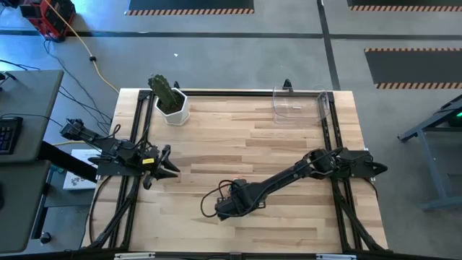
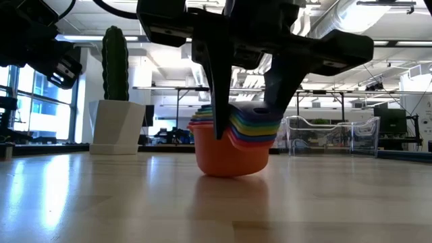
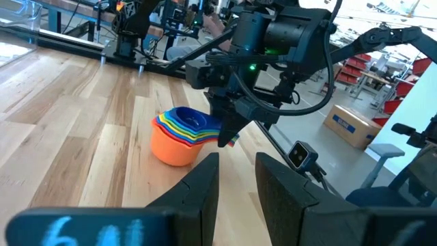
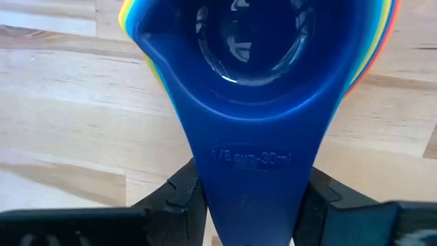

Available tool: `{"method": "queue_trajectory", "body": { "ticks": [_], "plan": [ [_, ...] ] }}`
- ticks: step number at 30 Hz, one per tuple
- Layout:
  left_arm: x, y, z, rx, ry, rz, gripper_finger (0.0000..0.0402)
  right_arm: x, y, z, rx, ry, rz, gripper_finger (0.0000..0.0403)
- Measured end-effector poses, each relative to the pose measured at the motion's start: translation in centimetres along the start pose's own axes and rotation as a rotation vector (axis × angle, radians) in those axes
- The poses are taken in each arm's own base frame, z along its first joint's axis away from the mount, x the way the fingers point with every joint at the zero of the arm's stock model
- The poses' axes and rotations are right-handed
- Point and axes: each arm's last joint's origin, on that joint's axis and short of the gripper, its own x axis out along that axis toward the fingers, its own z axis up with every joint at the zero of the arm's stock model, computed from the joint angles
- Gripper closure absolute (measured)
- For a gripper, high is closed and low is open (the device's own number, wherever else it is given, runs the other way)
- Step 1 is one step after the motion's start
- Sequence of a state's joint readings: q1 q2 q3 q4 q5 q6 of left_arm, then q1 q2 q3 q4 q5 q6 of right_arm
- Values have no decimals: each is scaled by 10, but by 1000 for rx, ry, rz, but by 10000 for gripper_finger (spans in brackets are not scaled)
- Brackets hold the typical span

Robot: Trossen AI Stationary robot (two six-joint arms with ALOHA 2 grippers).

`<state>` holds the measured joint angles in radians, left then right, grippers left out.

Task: Nest measuring cups in basket
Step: Put the nested measuring cups into the transparent bin

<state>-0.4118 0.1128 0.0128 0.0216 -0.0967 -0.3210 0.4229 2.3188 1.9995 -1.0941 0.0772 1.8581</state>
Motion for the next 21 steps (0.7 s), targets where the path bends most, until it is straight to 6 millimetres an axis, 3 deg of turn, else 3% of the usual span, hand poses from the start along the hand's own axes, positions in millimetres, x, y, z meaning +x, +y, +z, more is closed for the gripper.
{"method": "queue_trajectory", "body": {
  "ticks": [11,21],
  "plan": [
    [0,0,0,0,0,0,314,-1,2,-1,2,14,17,271],
    [0,0,0,0,0,0,314,-17,7,-1,3,22,33,268]
  ]
}}
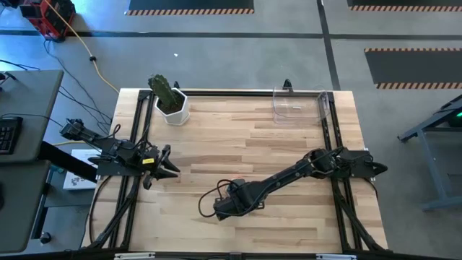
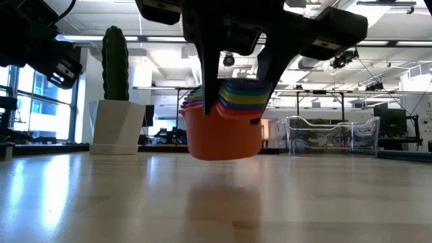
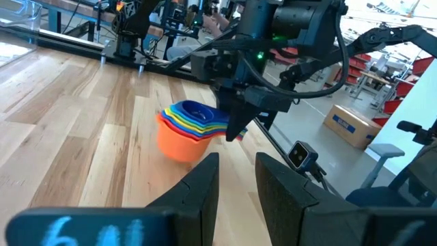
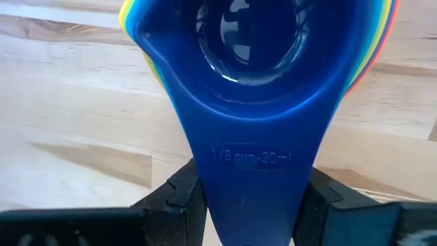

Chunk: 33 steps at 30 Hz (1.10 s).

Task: Nest measuring cups in basket
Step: Put the nested measuring cups into the transparent bin

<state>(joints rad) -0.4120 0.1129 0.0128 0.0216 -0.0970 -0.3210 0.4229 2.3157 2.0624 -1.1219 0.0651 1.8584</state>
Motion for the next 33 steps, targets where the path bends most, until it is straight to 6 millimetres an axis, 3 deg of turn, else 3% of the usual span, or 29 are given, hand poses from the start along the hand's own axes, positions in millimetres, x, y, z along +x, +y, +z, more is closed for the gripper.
{"method": "queue_trajectory", "body": {
  "ticks": [7,21,33],
  "plan": [
    [0,0,0,0,0,-1,314,0,1,1,0,-16,11,269],
    [0,0,0,0,0,1,314,-25,-4,14,-38,-81,7,269],
    [0,0,0,0,-1,0,314,-29,-4,38,-113,-101,-47,269]
  ]
}}
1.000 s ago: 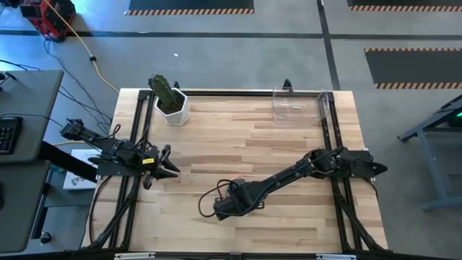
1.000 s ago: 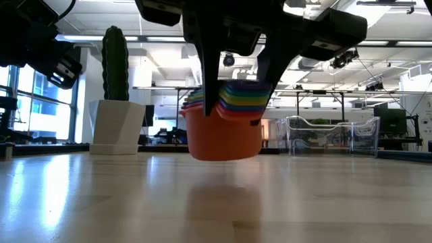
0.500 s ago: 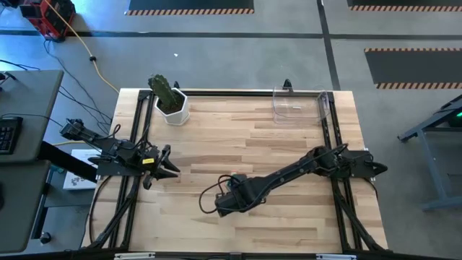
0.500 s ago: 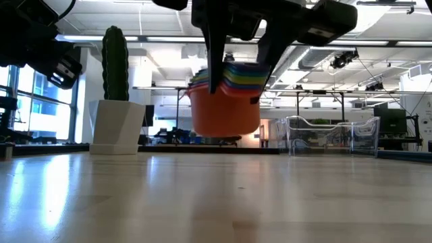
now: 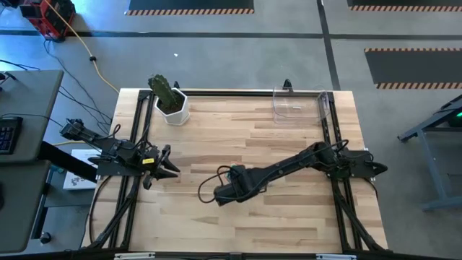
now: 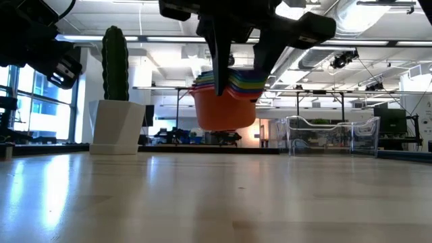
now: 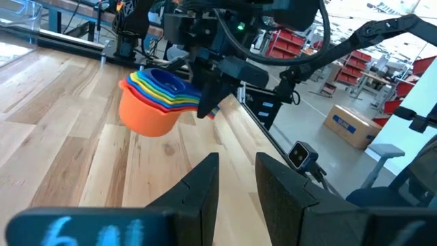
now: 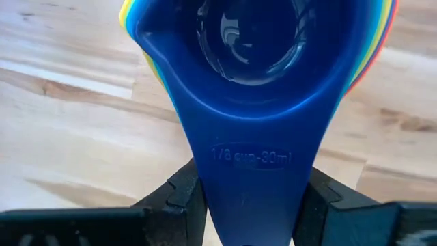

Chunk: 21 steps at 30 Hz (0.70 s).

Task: Nest measuring cups in basket
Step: Put the nested measuring cups into the transparent bin

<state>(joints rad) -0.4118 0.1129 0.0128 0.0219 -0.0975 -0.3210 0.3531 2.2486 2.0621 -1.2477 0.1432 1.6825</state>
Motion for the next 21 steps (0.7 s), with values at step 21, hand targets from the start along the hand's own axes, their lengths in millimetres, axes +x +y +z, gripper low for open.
{"method": "queue_trajectory", "body": {
  "ticks": [21],
  "plan": [
    [0,0,0,0,0,0,314,-2,0,34,-121,-5,-10,269]
  ]
}}
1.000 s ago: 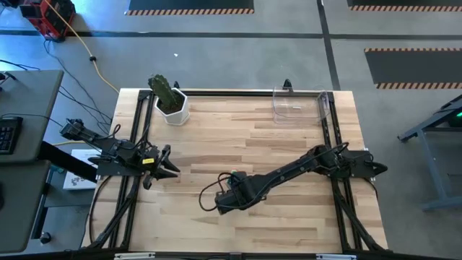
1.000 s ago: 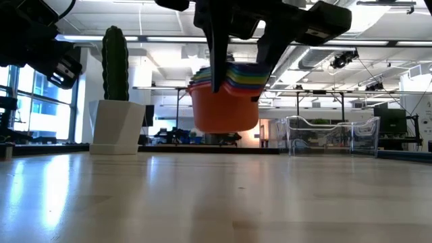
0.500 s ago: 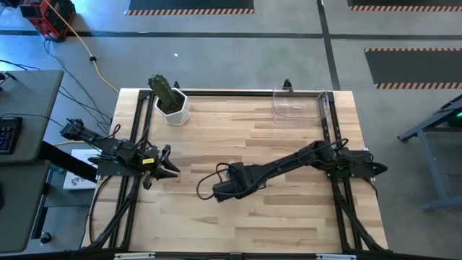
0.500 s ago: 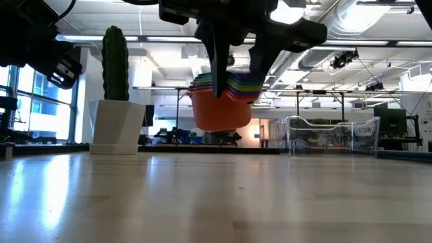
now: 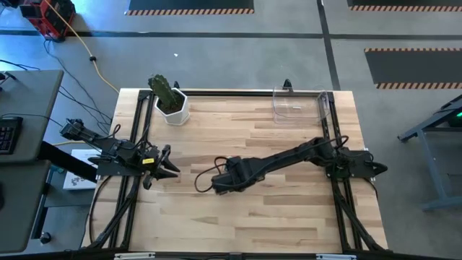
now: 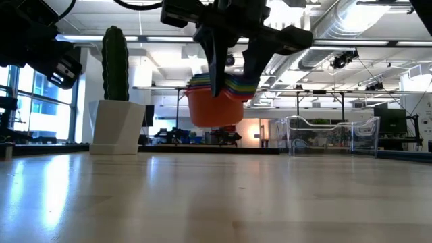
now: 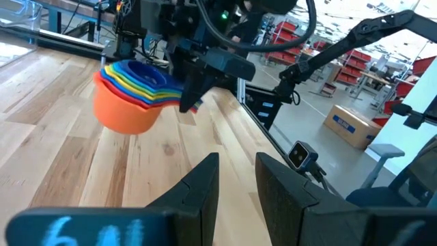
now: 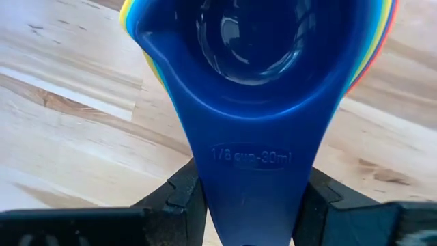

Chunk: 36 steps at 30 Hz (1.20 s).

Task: Nest measuring cups in basket
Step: Put the nested measuring cups into the transparent bin

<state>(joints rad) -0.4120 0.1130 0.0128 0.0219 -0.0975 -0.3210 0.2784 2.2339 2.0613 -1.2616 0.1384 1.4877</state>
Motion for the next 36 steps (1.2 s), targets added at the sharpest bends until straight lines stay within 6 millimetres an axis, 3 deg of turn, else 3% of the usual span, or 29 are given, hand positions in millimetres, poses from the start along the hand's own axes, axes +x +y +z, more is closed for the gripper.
{"method": "queue_trajectory", "body": {
  "ticks": [8,14,29,36],
  "plan": [
    [0,0,0,0,0,0,314,-12,-12,13,-50,-20,-19,269],
    [0,0,0,0,0,-1,314,-9,-30,22,-73,-28,12,269],
    [0,0,0,0,0,0,314,-30,-119,28,-14,-58,79,269],
    [0,0,0,0,0,0,314,-47,-159,44,26,-114,57,269]
  ]
}}
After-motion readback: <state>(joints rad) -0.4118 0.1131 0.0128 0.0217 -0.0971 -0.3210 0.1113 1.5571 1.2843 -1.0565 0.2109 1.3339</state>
